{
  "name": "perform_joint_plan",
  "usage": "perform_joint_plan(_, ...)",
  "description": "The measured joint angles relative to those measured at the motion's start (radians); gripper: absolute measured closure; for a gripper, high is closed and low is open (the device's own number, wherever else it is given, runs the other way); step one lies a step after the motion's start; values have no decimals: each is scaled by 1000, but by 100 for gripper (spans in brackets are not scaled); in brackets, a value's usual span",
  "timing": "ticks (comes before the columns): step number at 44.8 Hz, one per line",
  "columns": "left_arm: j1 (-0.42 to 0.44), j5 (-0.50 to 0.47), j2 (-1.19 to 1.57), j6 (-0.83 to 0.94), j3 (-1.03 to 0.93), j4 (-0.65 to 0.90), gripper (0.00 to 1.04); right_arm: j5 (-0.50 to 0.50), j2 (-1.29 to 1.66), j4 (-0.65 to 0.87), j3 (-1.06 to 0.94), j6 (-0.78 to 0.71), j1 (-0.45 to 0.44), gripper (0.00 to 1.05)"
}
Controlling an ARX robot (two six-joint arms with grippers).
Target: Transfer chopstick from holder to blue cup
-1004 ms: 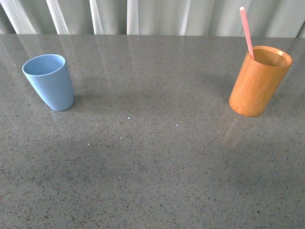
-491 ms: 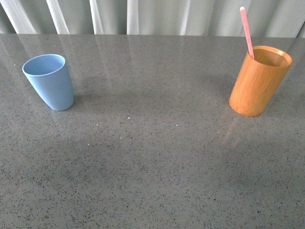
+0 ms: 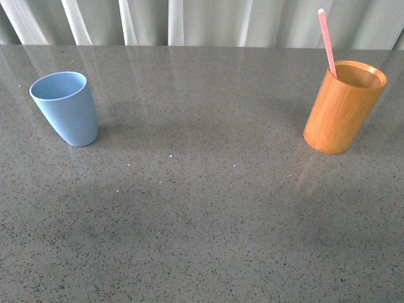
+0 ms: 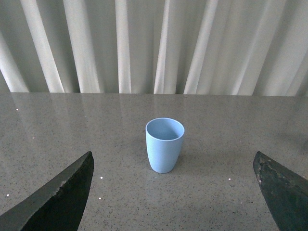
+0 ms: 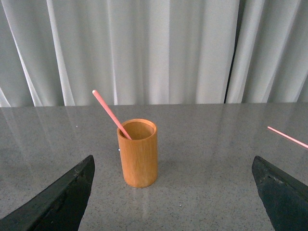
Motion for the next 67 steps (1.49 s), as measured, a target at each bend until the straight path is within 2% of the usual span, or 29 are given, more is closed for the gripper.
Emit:
perform_joint_plan(24,0,0,0,0,0,0,7,0,0,0,0,0,0,10)
perform_joint_plan(25,-12,-36,9,7,3,-10,7,0,0,0,0,0,0,10)
perform_joint_plan(27,-65,-243,76,16,37,-98,7,0,0,0,0,0,0,10)
perform_joint_plan(29,-61,-369,173,-1,76,-161,7,1,0,0,0,0,0,10)
perform_joint_plan(38,93,-285,398,-51,252,-198,7,0,0,0,0,0,0,10)
perform_joint_plan(44,146,-207,576,-72,402,-215,7,0,0,0,0,0,0,10)
perform_joint_plan(55,162,-121,919,-154,682,-309,7,0,0,0,0,0,0,10)
perform_joint_plan(67,146,-40,1332,-226,998,-337,7,0,0,0,0,0,0,10)
